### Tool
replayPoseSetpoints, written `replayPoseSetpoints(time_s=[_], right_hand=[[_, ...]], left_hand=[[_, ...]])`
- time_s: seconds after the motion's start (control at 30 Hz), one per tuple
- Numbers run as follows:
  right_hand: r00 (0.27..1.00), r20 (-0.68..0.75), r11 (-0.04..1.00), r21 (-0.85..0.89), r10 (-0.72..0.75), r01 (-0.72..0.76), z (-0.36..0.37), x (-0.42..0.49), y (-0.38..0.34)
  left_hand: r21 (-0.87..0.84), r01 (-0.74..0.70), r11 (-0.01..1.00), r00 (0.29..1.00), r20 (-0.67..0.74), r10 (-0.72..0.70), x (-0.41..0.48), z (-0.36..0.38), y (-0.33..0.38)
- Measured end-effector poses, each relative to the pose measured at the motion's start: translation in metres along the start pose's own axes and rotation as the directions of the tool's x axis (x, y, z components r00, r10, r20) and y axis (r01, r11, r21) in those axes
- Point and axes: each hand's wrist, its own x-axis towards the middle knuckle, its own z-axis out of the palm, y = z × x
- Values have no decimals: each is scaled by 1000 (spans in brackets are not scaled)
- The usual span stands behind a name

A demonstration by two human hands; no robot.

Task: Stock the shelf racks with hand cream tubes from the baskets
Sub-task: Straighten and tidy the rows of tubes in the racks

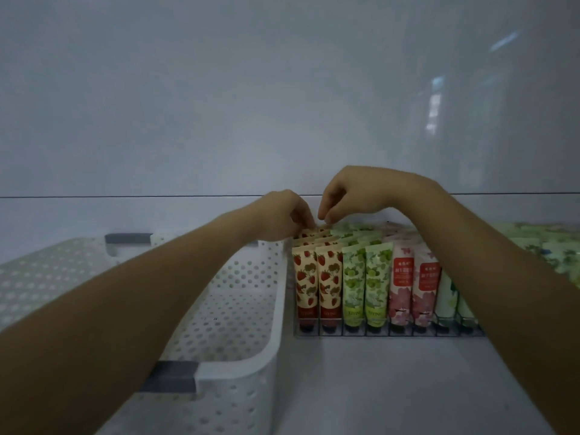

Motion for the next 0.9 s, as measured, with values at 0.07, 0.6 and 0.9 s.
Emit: replayPoseSetpoints(time_s=[0.07, 0.6, 0.9], right_hand=[[997, 61, 999, -14, 38, -37, -1, 5, -2], [998, -16, 995, 85, 54, -52, 24, 8, 10], [998, -57, 996, 79, 37, -32, 24, 5, 9]], left_hand=[[-10, -5, 1000, 1000, -18, 5, -1, 3, -3], [-171, -29, 985, 997, -75, 16, -3, 9, -10], [-121, -37, 992, 994, -104, 24, -2, 13, -12]])
